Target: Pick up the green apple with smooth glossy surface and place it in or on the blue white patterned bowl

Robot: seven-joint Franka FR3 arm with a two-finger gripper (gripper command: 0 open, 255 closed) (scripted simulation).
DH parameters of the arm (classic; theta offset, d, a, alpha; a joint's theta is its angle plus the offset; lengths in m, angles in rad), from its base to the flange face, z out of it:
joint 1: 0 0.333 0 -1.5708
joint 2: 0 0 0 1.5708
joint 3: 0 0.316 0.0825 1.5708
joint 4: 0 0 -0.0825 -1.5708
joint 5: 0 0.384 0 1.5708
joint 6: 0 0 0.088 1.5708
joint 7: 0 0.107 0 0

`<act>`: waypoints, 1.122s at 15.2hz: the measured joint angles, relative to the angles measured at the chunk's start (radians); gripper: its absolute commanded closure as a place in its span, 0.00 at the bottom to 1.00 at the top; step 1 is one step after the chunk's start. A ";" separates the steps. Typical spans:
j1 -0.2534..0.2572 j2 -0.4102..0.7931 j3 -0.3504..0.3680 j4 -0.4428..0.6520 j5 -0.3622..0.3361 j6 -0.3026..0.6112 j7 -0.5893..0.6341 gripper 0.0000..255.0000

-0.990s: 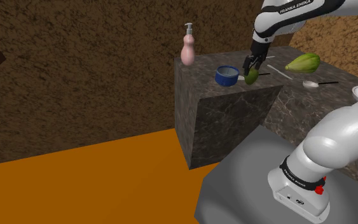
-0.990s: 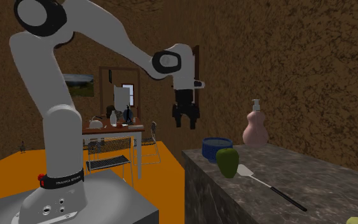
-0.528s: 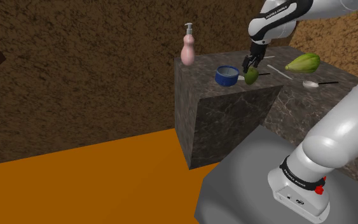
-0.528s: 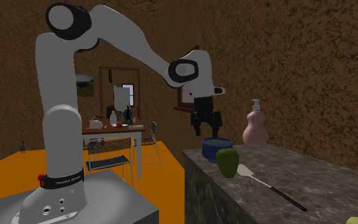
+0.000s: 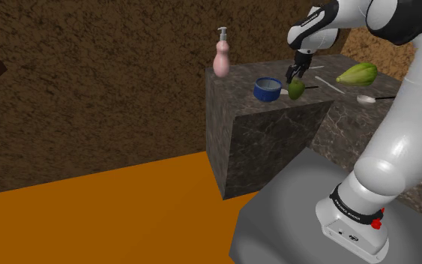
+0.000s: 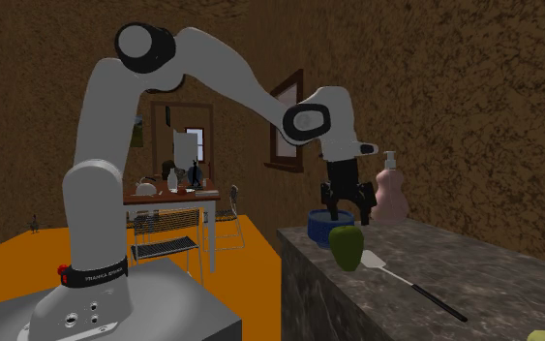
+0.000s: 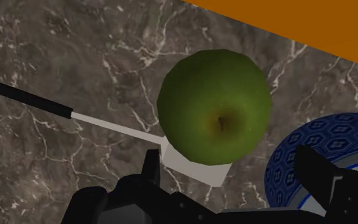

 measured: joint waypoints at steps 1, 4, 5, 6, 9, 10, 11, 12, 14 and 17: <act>-0.006 0.015 0.002 0.003 0.011 0.011 -0.009 0.00; -0.015 0.048 0.009 0.003 0.034 0.041 -0.025 0.00; -0.018 0.061 0.012 0.004 0.043 0.052 -0.030 0.00; -0.021 0.069 0.014 0.000 0.049 0.063 -0.036 0.00; -0.025 0.084 0.019 0.000 0.060 0.077 -0.041 0.00; -0.025 0.085 0.019 -0.001 0.060 0.079 -0.041 0.00; -0.025 0.085 0.019 -0.001 0.061 0.079 -0.041 0.00; -0.025 0.086 0.019 -0.001 0.061 0.079 -0.042 0.00; -0.025 0.086 0.019 -0.001 0.061 0.080 -0.042 1.00; -0.024 0.085 0.020 -0.001 0.061 0.080 -0.041 1.00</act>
